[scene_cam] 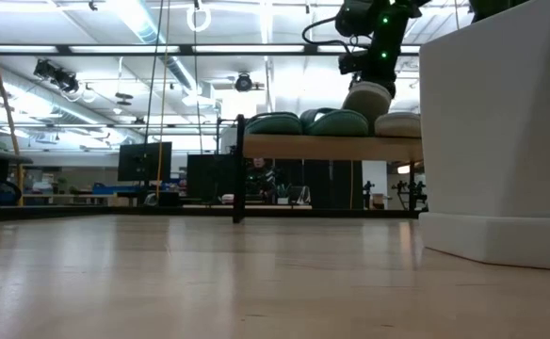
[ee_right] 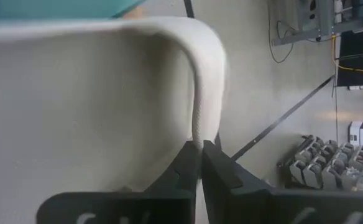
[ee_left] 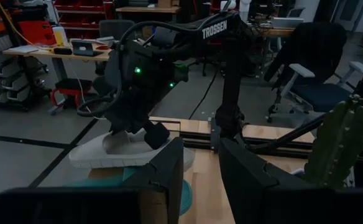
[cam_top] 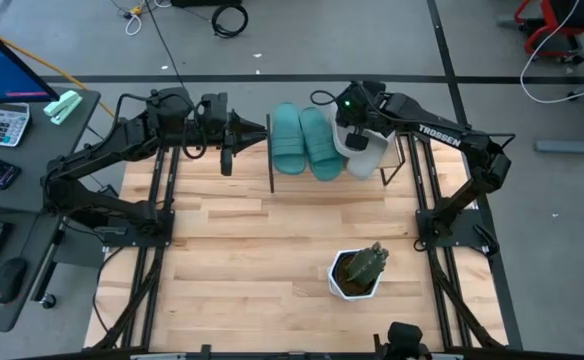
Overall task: Pick and place slides into the shelf
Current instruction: Adjust the slippers on the shelf
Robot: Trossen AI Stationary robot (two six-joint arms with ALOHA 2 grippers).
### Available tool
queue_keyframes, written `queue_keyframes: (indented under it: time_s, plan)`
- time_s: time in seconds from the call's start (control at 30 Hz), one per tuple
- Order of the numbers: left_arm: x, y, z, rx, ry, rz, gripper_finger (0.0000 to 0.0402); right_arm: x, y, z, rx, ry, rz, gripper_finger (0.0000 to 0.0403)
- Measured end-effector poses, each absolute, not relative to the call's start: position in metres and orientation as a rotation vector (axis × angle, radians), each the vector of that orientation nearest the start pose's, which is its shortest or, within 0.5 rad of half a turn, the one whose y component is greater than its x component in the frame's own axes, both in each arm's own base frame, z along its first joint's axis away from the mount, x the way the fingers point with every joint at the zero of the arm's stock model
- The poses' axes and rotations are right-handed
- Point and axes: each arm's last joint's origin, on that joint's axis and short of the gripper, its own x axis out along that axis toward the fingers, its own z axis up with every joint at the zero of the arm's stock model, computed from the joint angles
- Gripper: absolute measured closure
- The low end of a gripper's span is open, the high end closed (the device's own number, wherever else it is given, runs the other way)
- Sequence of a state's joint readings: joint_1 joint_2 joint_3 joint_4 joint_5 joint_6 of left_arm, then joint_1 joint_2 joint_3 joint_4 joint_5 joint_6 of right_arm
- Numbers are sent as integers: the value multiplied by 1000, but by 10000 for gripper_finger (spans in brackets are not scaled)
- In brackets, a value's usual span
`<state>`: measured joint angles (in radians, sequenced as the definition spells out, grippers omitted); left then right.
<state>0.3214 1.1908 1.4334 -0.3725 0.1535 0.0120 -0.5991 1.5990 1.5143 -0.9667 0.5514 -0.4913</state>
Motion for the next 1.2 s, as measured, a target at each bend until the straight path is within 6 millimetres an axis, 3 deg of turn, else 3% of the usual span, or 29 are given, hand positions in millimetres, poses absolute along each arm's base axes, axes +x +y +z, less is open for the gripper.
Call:
queue_keyframes:
  time_s: [0.2,0.63,0.77,1.0,1.2]
  plan:
    - [230,72,453,-18,128,166,294,253,-186,328,-372,1379,-701,355]
    - [230,72,453,-16,128,167,294,232,-169,360,-412,1274,-712,280]
    - [230,72,453,-16,128,167,294,218,-173,367,-294,1206,-765,277]
    - [230,72,453,-18,127,167,294,208,-171,366,-196,1220,-677,273]
    - [230,72,453,-18,128,167,294,210,-173,361,-184,1247,-652,241]
